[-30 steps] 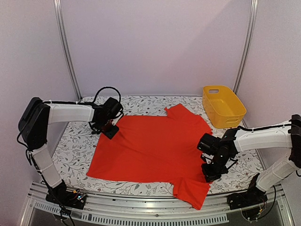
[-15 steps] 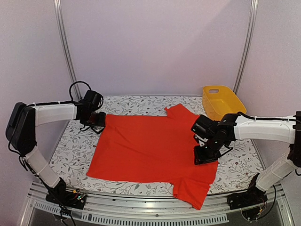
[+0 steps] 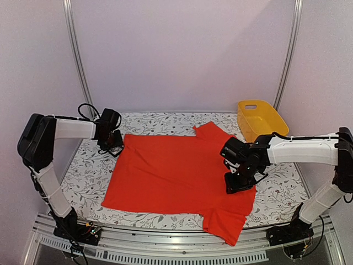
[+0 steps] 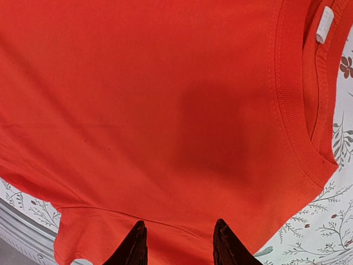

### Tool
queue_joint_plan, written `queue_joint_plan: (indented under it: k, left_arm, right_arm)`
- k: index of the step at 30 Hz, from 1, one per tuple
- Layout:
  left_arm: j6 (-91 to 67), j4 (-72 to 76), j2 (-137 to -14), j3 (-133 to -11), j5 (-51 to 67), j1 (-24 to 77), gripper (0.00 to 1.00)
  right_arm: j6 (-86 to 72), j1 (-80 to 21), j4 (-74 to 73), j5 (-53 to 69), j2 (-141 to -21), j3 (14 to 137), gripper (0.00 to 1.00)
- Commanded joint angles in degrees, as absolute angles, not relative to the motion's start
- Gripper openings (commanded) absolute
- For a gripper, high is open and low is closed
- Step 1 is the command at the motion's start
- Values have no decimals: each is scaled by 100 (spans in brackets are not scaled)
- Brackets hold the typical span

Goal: Pin the brooch onto the clothing

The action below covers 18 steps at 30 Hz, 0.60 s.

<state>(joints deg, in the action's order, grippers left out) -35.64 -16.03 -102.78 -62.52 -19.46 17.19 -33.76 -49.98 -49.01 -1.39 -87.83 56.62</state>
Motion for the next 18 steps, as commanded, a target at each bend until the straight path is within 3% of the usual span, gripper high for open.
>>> queue_joint_plan:
  k: [1,18]
  left_arm:
    - [-3790,-1336,-10597,-6341,-1753,1571,54]
    - [-3680,-1306,-11198,-6566,-1629,1319,54]
  right_arm:
    - [-3206,-5010,-4828,-202,-9008,5734,40]
    - [-3171,-5010,-4893,-221,-9029,5721,39]
